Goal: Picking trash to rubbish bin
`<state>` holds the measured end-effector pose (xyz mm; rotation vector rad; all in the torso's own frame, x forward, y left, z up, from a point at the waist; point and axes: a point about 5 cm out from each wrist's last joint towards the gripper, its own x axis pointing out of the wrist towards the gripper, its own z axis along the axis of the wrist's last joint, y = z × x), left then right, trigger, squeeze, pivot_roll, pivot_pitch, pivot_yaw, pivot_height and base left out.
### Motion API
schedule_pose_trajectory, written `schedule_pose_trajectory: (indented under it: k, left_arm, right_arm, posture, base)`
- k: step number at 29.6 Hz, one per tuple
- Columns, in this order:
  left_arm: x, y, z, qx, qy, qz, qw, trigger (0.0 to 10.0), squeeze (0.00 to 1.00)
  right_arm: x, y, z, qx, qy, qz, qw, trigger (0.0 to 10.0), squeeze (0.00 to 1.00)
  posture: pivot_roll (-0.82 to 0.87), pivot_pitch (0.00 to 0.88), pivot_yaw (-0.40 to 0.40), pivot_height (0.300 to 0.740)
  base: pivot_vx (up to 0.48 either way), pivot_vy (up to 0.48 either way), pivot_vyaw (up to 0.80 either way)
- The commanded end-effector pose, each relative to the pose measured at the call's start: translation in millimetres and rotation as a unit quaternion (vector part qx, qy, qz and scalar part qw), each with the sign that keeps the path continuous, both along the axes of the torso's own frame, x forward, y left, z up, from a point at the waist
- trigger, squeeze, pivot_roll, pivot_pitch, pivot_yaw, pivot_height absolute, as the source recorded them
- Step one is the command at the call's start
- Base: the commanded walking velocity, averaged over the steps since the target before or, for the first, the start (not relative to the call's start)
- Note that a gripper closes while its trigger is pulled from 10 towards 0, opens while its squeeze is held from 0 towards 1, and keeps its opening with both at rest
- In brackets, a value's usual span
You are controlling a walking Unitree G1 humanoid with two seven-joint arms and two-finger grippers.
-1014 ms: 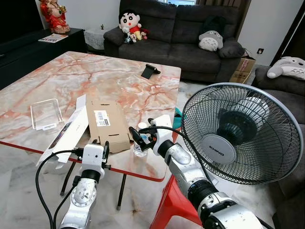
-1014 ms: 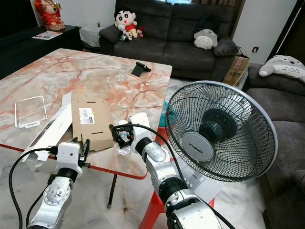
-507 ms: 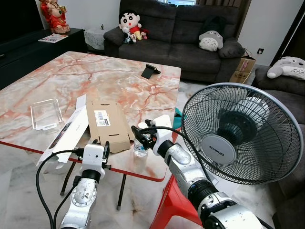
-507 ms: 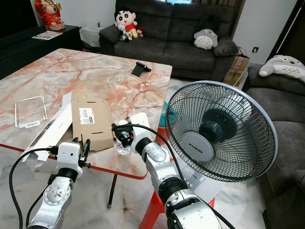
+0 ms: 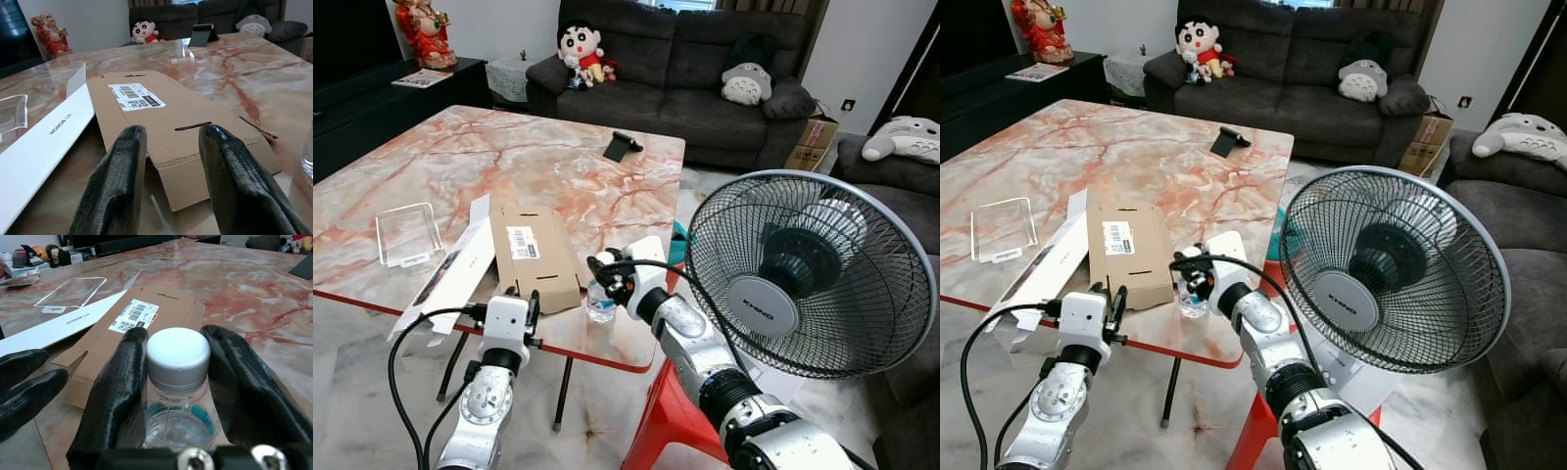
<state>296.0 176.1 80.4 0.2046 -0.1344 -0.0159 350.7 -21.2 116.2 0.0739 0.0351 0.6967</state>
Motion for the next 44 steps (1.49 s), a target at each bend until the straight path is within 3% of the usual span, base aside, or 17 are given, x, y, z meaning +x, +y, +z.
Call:
schedule_pose_trajectory:
  k: [1, 12, 13, 20, 21, 22, 31, 44]
  left_arm:
    - [0.8, -2.5, 0.9, 0.008, 0.002, -0.008, 1.0, 10.0, 0.0]
    - [0.1, -2.3, -0.4, 0.007, 0.004, -0.005, 1.0, 10.0, 0.0]
    - [0.1, -2.7, -0.6, 0.006, 0.004, -0.006, 1.0, 10.0, 0.0]
    - [0.4, -3.8, -0.2, 0.005, 0.003, -0.007, 1.0, 10.0, 0.0]
    - [0.3, -3.8, -0.2, 0.004, 0.003, -0.007, 1.0, 10.0, 0.0]
    - [0.3, -3.8, -0.2, 0.004, 0.003, -0.007, 1.0, 10.0, 0.0]
    - [1.4, -3.4, 0.3, 0.005, 0.002, -0.007, 1.0, 10.0, 0.0]
    - [2.4, -4.1, 0.9, 0.005, 0.002, -0.01, 1.0, 10.0, 0.0]
  right_arm:
    - [-20.8, 54.7, 7.8, 0.06, 0.012, 0.056, 0.997, 0.0, 0.0]
    - [-11.1, 39.8, 21.0, 0.083, -0.02, 0.03, 0.996, 0.0, 0.0]
    - [-6.9, 29.6, 22.6, 0.09, -0.024, 0.015, 0.996, 0.0, 0.0]
    - [-1.6, 12.0, 23.8, 0.096, -0.034, -0.009, 0.995, 0.0, 0.0]
    - [-1.0, 8.5, 22.5, 0.097, -0.033, -0.018, 0.995, 6.0, 0.0]
    - [-0.7, 5.6, 21.4, 0.098, -0.032, -0.023, 0.994, 10.0, 0.0]
    - [0.6, -17.3, 12.1, 0.092, -0.03, -0.052, 0.994, 10.0, 0.0]
    - [12.0, -69.1, 10.6, 0.075, -0.04, -0.132, 0.988, 10.0, 0.0]
  posture:
    - [0.09, 0.0, -0.096, 0.74]
    - [0.09, 0.0, -0.094, 0.74]
    - [0.09, 0.0, -0.094, 0.74]
    - [0.09, 0.0, -0.094, 0.74]
    - [0.09, 0.0, -0.094, 0.74]
    - [0.09, 0.0, -0.094, 0.74]
    - [0.07, 0.0, -0.086, 0.74]
    - [0.07, 0.0, -0.084, 0.74]
  base:
    - [0.0, 0.0, 0.0]
    - [0.0, 0.0, 0.0]
    - [0.0, 0.0, 0.0]
    - [0.0, 0.0, 0.0]
    - [0.0, 0.0, 0.0]
    - [0.0, 0.0, 0.0]
    - [0.0, 0.0, 0.0]
    - [0.0, 0.0, 0.0]
